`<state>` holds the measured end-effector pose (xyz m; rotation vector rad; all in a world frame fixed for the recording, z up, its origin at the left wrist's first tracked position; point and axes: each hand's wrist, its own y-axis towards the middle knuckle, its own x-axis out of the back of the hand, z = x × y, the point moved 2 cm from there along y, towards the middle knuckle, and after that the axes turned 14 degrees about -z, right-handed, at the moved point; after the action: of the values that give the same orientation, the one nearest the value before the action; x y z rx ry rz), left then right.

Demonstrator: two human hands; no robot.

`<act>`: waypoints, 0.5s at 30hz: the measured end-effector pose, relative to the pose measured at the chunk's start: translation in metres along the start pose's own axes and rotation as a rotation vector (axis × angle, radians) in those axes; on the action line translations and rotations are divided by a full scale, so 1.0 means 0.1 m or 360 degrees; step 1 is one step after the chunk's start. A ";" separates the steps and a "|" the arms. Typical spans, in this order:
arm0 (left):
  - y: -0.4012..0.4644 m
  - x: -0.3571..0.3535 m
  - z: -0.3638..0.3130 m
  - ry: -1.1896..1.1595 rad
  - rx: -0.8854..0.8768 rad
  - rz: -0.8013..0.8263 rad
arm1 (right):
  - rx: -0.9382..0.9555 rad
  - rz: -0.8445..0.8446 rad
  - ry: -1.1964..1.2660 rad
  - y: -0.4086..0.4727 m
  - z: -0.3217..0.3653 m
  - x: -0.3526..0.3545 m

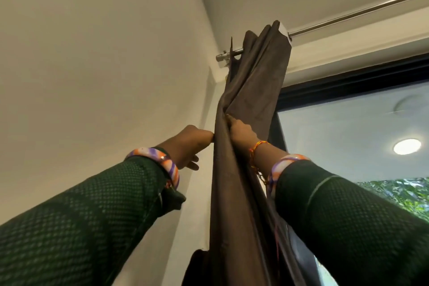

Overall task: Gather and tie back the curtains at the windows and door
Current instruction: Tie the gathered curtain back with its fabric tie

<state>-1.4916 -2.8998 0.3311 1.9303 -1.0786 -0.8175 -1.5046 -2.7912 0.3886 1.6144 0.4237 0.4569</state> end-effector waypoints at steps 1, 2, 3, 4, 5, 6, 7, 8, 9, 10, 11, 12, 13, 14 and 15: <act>0.03 0.02 0.06 0.0012 0.0028 0.0019 | 0.0003 0.0008 0.0020 0.00 0.06 -0.08; 0.03 0.04 0.11 0.0006 0.0057 0.0044 | -0.0002 0.0015 0.0052 0.00 0.11 -0.14; 0.04 0.07 0.19 -0.0015 0.0091 0.0066 | -0.0011 0.0020 0.0092 0.00 0.16 -0.20; 0.03 0.08 0.24 -0.0071 0.0123 0.0098 | -0.0023 0.0021 0.0132 0.01 0.19 -0.25; 0.04 0.08 0.29 -0.0134 0.0143 0.0129 | -0.0033 0.0018 0.0171 0.00 0.22 -0.29; 0.03 0.08 0.32 -0.0202 0.0142 0.0160 | -0.0036 0.0009 0.0215 -0.01 0.23 -0.30; 0.01 0.08 0.33 -0.0251 0.0142 0.0189 | -0.0038 -0.0005 0.0265 -0.02 0.23 -0.30; -0.02 0.06 0.34 -0.0286 0.0154 0.0200 | -0.0047 -0.0026 0.0311 -0.05 0.21 -0.27; -0.05 0.03 0.34 -0.0308 0.0155 0.0203 | -0.0054 -0.0049 0.0354 -0.08 0.18 -0.23; -0.09 -0.02 0.32 -0.0334 0.0142 0.0221 | -0.0059 -0.0069 0.0389 -0.12 0.13 -0.16; -0.12 -0.08 0.29 -0.0372 0.0117 0.0215 | -0.0063 -0.0088 0.0416 -0.17 0.08 -0.10; -0.15 -0.14 0.25 -0.0418 0.0082 0.0192 | -0.0073 -0.0105 0.0438 -0.22 0.03 -0.04; -0.20 -0.22 0.20 -0.0451 0.0046 0.0163 | -0.0088 -0.0125 0.0450 -0.28 -0.04 0.04; -0.25 -0.31 0.15 -0.0468 0.0023 0.0128 | -0.0105 -0.0137 0.0468 -0.34 -0.12 0.12; -0.31 -0.40 0.08 -0.0479 0.0015 0.0096 | -0.0127 -0.0145 0.0483 -0.41 -0.21 0.20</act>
<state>-1.5033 -2.8562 0.3066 1.8103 -1.3124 -1.0950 -1.4983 -2.7593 0.3505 1.4459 0.6958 0.6444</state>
